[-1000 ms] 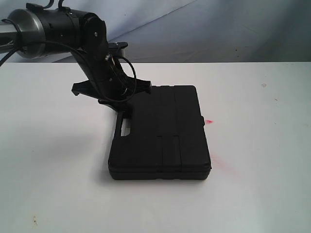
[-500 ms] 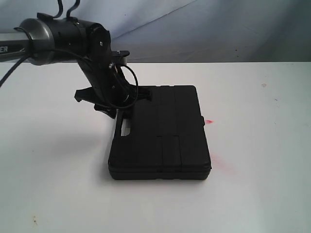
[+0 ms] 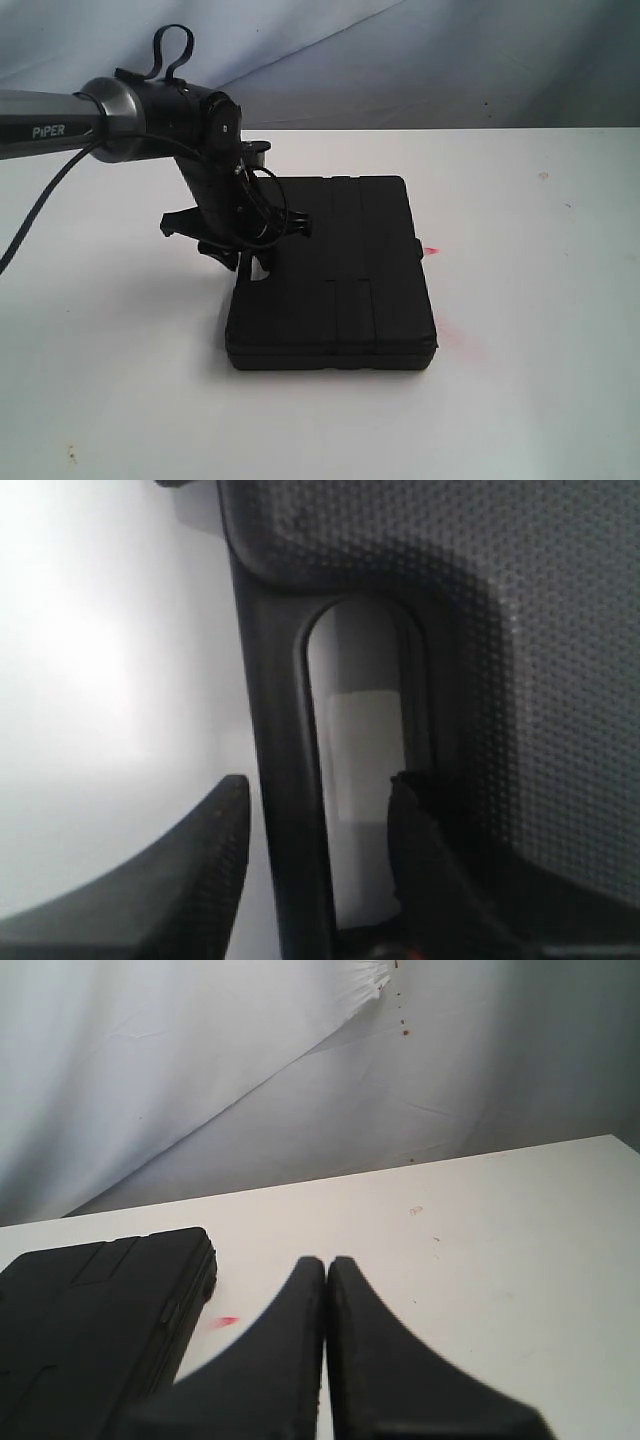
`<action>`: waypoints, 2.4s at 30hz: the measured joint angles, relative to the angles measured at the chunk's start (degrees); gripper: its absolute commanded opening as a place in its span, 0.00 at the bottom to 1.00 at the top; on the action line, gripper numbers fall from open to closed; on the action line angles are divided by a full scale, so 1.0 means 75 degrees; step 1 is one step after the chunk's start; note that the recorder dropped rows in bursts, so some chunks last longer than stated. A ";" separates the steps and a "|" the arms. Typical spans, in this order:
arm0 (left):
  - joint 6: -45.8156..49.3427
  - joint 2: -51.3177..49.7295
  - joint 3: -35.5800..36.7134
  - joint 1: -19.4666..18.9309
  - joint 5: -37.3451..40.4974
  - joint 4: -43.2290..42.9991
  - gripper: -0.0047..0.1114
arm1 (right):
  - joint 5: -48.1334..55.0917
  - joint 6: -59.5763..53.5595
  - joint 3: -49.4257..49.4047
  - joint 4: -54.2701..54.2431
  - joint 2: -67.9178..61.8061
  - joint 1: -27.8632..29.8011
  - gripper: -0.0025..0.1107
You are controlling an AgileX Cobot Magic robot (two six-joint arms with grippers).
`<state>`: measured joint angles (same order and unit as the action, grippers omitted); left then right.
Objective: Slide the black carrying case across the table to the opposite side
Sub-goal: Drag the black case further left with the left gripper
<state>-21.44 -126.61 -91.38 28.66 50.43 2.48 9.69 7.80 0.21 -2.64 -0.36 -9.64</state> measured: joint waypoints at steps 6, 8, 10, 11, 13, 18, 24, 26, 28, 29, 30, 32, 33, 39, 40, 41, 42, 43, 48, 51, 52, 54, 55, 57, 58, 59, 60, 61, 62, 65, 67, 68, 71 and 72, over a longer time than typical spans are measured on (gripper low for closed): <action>-0.0034 -0.0108 0.0000 0.0000 -0.0077 -0.0044 0.21 | 0.0000 0.0000 0.0000 0.0000 0.0000 0.0000 0.02; -0.0052 -0.0108 0.0000 0.0000 -0.0077 -0.0225 0.08 | 0.0000 0.0000 0.0000 0.0000 0.0000 0.0000 0.02; -0.0189 -0.0108 0.0000 0.0000 -0.0138 -0.0330 0.04 | 0.0000 0.0000 0.0000 0.0000 0.0000 0.0000 0.02; -0.0208 -0.0108 0.0000 0.0000 -0.0176 -0.0330 0.04 | 0.0000 0.0000 0.0000 0.0000 0.0000 0.0000 0.02; -0.0221 -0.0121 0.0000 0.0000 -0.0194 -0.0384 0.04 | 0.0000 0.0000 0.0000 0.0000 0.0000 0.0000 0.02; -0.0240 -0.0121 0.0000 -0.0016 -0.0194 -0.0413 0.04 | 0.0000 0.0000 0.0000 0.0000 0.0000 0.0000 0.02; 0.0346 -0.0121 0.0000 -0.0410 0.0100 -0.0330 0.04 | 0.0000 0.0000 0.0000 0.0000 0.0012 0.0000 0.02; 0.0453 -0.0121 0.0000 -0.0569 0.0223 -0.0330 0.04 | 0.0000 0.0000 0.0000 0.0000 0.0028 0.0000 0.02; 0.0556 -0.0121 0.0000 -0.0730 0.0286 -0.0330 0.04 | 0.0000 0.0000 0.0000 0.0000 0.0028 0.0000 0.02; 0.0631 -0.0121 0.0000 -0.0787 0.0309 -0.0330 0.04 | 0.0000 0.0000 0.0000 0.0000 0.0028 0.0000 0.02; 0.0687 -0.0121 0.0015 -0.0885 0.0321 -0.0330 0.04 | 0.0000 0.0000 0.0000 0.0000 0.0028 0.0000 0.02; 0.0756 -0.0092 0.0125 -0.1026 0.0263 -0.0330 0.04 | 0.0000 0.0000 0.0000 0.0000 0.0028 0.0000 0.02; 0.0795 -0.0074 0.0199 -0.1071 0.0192 -0.0330 0.04 | 0.0000 0.0000 0.0000 0.0000 0.0028 0.0000 0.02; 0.0969 0.0121 0.0740 -0.1337 -0.0326 -0.0203 0.04 | 0.0000 0.0000 0.0000 0.0000 0.0028 0.0000 0.02; 0.0987 0.0145 0.0792 -0.1375 -0.0400 -0.0203 0.04 | 0.0000 0.0000 0.0000 0.0000 0.0028 0.0000 0.02; 0.1022 0.0161 0.0834 -0.1409 -0.0464 -0.0192 0.04 | 0.0000 0.0000 0.0000 0.0000 0.0028 0.0000 0.02; 0.1057 0.0166 0.0870 -0.1442 -0.0510 -0.0174 0.04 | 0.0000 0.0000 0.0000 0.0000 0.0028 0.0000 0.02; 0.1075 0.0178 0.0881 -0.1462 -0.0524 -0.0174 0.04 | 0.0000 0.0000 0.0000 0.0000 0.0028 0.0000 0.02; 0.1231 0.0197 0.0920 -0.1631 -0.0542 -0.0123 0.04 | 0.0000 0.0000 0.0000 0.0000 0.0028 0.0000 0.02; 0.1285 0.0242 0.0918 -0.1771 -0.0555 -0.0123 0.04 | 0.0000 0.0000 0.0000 0.0000 0.0028 0.0000 0.02; 0.1301 0.0253 0.0923 -0.1813 -0.0555 -0.0123 0.04 | 0.0000 0.0000 0.0000 0.0000 0.0028 0.0000 0.02; 0.1334 0.0272 0.0960 -0.1922 -0.0538 -0.0123 0.04 | 0.0000 0.0000 0.0000 0.0000 0.0028 0.0000 0.02; 0.1338 0.0290 0.1001 -0.1962 -0.0538 -0.0123 0.04 | 0.0011 0.0000 0.0000 0.0000 0.0028 0.0000 0.02; 0.1351 0.0359 0.1123 -0.2099 -0.0569 -0.0123 0.04 | 0.0011 0.0000 0.0000 0.0000 0.0028 0.0000 0.02; 0.1351 0.0399 0.1173 -0.2172 -0.0579 -0.0123 0.04 | 0.0011 0.0000 0.0000 0.0000 0.0028 0.0000 0.02; 0.1367 0.0449 0.1245 -0.2249 -0.0616 -0.0123 0.04 | 0.0011 0.0000 0.0000 0.0000 0.0028 0.0000 0.02; 0.1381 0.0487 0.1308 -0.2330 -0.0639 -0.0123 0.04 | 0.0011 0.0000 0.0000 0.0000 0.0028 0.0000 0.02; 0.1414 0.0540 0.1391 -0.2412 -0.0664 -0.0123 0.04 | 0.0011 0.0000 0.0000 0.0000 0.0028 0.0000 0.02; 0.1428 0.0573 0.1434 -0.2476 -0.0667 -0.0123 0.04 | 0.0011 0.0000 0.0000 0.0000 0.0028 0.0000 0.02; 0.1544 0.0664 0.1565 -0.2675 -0.0682 -0.0169 0.04 | 0.0011 0.0000 0.0000 0.0000 0.0028 0.0000 0.02; 0.1593 0.0711 0.1605 -0.2774 -0.0656 -0.0242 0.04 | 0.0011 0.0000 0.0000 0.0000 0.0028 0.0000 0.02; 0.1608 0.0711 0.1605 -0.2791 -0.0635 -0.0271 0.04 | 0.0011 0.0000 0.0000 0.0000 0.0028 0.0000 0.02; 0.1645 0.0711 0.1605 -0.2840 -0.0634 -0.0330 0.04 | 0.0011 0.0000 0.0000 0.0000 0.0028 0.0000 0.02; 0.1674 0.0711 0.1625 -0.2840 -0.0634 -0.0330 0.04 | 0.0011 0.0000 0.0000 0.0000 0.0028 0.0000 0.02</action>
<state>-8.89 -121.28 -79.19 7.36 45.67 0.00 9.77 7.80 0.21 -2.64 -0.15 -9.64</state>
